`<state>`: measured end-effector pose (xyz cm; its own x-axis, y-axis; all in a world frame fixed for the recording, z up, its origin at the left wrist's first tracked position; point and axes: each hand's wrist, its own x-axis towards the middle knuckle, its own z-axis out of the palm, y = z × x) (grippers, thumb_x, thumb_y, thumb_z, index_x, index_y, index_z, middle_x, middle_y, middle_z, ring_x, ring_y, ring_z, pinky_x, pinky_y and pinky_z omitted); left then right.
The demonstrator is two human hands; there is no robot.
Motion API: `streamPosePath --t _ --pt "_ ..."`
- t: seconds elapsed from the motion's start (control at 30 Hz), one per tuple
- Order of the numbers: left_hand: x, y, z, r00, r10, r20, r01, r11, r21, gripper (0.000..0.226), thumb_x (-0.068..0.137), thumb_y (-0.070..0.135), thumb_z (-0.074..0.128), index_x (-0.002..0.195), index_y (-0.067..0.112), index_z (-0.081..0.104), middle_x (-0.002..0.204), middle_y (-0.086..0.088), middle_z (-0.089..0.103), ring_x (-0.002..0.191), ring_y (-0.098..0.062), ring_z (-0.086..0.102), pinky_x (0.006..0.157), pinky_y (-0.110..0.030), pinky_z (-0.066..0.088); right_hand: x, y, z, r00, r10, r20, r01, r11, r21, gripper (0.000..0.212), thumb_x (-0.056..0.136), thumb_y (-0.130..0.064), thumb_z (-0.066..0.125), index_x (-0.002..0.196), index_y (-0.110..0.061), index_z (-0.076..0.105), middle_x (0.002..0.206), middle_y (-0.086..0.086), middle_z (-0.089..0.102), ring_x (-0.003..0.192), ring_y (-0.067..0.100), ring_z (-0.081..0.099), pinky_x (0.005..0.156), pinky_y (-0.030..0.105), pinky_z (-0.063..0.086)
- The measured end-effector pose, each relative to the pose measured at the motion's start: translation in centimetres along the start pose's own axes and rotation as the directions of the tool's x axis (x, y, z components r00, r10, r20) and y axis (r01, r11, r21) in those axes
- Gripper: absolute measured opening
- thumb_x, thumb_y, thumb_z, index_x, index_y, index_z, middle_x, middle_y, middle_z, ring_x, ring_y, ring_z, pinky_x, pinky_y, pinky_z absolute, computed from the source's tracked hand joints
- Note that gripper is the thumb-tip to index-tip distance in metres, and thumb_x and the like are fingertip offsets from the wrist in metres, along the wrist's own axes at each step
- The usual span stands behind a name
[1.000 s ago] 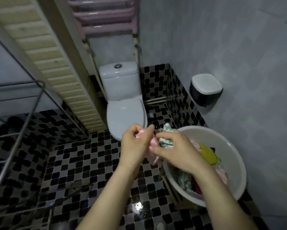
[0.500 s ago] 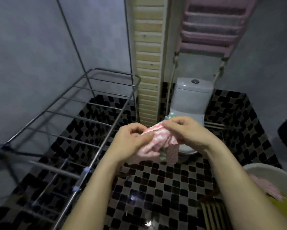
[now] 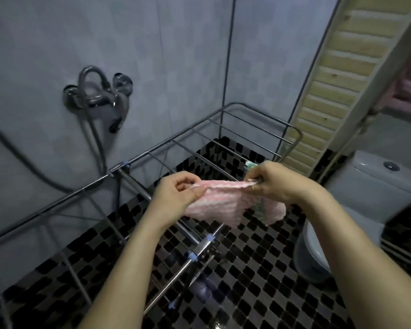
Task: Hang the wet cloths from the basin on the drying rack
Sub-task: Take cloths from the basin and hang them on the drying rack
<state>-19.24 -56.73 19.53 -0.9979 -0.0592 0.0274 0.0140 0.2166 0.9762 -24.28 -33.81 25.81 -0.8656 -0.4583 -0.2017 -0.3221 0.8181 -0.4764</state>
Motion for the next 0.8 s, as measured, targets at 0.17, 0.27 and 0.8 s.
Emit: streamPosePath --t 0.17,0.27,0.8 --pt "0.4 -1.3 -3.4 0.976 0.054 -0.213 -0.057 0.998 -0.009 0.013 0.088 0.021 0.069 0.077 0.027 0.069 0.071 0.016 0.066 0.068 0.002 0.058 0.065 -0.011 0.044 4.3 -0.8 0.0 0.994 -0.083 0.077 0.052 0.939 0.339 0.020 0.094 -0.021 0.062 0.087 -0.008 0.075 0.087 0.019 0.074 0.085 0.046 0.067 0.073 0.055 0.055" --pt "0.7 -2.4 -4.5 0.955 -0.027 -0.296 -0.006 0.994 -0.109 0.016 0.090 0.016 0.065 0.077 0.023 0.070 0.068 0.014 0.066 0.064 0.001 0.057 0.061 -0.012 0.044 7.4 -1.2 0.8 0.992 -0.101 0.073 0.060 0.902 0.427 0.019 0.091 -0.019 0.066 0.084 -0.004 0.075 0.082 0.024 0.072 0.065 0.038 0.062 0.061 0.041 0.052" --pt "-1.3 -9.2 -4.3 0.869 0.002 -0.494 0.186 0.925 0.332 0.021 0.080 0.006 0.075 0.088 0.026 0.076 0.081 0.014 0.062 0.077 0.005 0.058 0.071 -0.009 0.041 16.7 1.8 11.1 0.931 -0.350 0.106 0.351 0.936 0.012 0.012 0.088 -0.023 0.068 0.094 -0.017 0.077 0.119 0.012 0.062 0.110 0.027 0.061 0.093 0.035 0.051"
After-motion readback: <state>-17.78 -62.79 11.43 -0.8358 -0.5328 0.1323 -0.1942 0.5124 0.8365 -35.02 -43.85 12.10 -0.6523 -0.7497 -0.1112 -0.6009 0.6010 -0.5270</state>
